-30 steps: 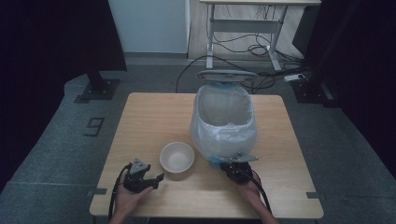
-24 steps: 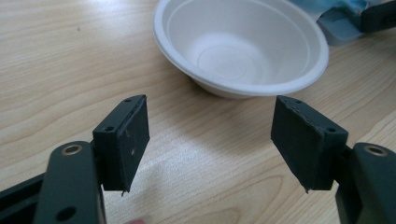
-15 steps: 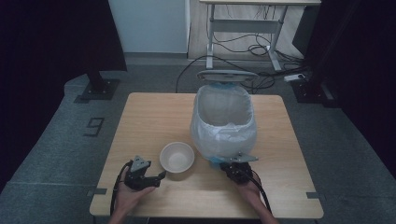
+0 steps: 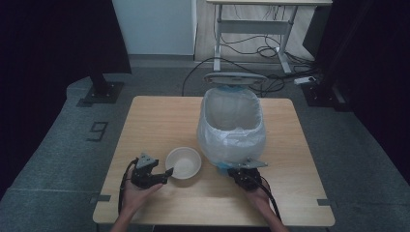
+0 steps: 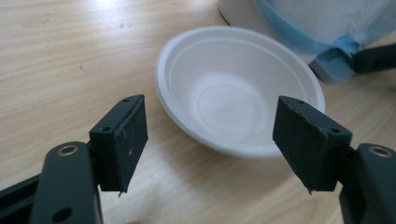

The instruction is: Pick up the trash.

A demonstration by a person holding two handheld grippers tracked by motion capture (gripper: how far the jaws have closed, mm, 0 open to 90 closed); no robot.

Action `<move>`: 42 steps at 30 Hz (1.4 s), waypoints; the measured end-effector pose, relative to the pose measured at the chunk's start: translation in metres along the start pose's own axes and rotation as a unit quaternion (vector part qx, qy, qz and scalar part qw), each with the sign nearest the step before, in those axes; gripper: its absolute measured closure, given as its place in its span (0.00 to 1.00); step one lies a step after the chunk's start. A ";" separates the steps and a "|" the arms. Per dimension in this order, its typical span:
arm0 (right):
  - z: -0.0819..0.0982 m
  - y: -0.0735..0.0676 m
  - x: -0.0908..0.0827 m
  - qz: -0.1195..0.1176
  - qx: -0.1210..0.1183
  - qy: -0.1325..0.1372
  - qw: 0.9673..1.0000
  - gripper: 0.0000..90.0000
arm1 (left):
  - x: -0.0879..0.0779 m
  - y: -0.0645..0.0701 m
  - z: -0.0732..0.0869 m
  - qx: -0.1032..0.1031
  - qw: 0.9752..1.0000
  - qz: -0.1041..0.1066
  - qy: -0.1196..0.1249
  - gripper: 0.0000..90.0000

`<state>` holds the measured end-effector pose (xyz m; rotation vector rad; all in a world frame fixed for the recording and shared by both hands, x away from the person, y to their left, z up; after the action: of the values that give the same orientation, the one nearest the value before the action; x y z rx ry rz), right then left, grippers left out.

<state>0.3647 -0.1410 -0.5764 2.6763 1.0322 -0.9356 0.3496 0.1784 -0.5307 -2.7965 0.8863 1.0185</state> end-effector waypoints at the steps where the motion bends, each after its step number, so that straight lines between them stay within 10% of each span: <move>1: 0.000 0.000 0.000 0.000 0.000 0.000 1.000 1.00 | 0.001 -0.001 -0.002 0.000 1.000 0.000 0.001 0.30; 12: 0.000 0.001 0.000 -0.004 0.002 0.001 1.000 1.00 | 0.020 -0.005 -0.023 0.006 1.000 -0.005 -0.013 0.34; 42: 0.000 -0.001 0.000 0.004 -0.004 0.000 1.000 1.00 | 0.053 -0.023 0.000 -0.039 0.997 0.009 -0.069 0.63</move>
<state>0.3643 -0.1403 -0.5762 2.6708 1.0235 -0.9283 0.3946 0.1708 -0.5656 -2.7433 0.8755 1.2596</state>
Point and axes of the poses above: each handheld gripper's, and its own axes: x roughly forward along the jaws, z roughly out of its underside, y roughly to its right, the point moved 5 cm from there along x, roughly forward along the jaws, and after that the axes turned 1 degree about -x, right-handed, at the moved point
